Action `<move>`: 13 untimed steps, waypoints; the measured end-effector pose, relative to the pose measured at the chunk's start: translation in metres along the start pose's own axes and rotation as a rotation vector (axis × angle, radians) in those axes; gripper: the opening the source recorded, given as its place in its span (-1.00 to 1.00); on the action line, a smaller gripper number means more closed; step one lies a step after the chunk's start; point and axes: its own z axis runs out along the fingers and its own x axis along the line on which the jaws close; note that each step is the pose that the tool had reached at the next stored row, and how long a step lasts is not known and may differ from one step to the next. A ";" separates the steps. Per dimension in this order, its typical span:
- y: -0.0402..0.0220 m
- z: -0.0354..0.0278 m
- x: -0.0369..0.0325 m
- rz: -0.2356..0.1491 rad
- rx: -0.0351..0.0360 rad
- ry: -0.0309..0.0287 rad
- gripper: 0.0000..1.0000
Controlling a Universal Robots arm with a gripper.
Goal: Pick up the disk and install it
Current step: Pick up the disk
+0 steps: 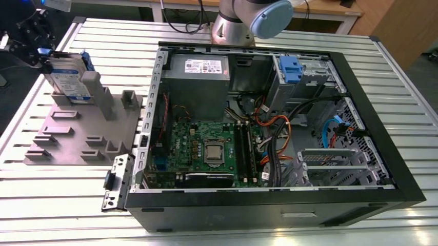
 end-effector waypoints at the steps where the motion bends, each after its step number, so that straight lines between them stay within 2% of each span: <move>1: 0.0000 0.0000 0.0000 0.000 -0.0001 0.0004 -0.09; 13: 0.0001 0.0002 -0.0012 0.000 0.0001 0.0007 -0.09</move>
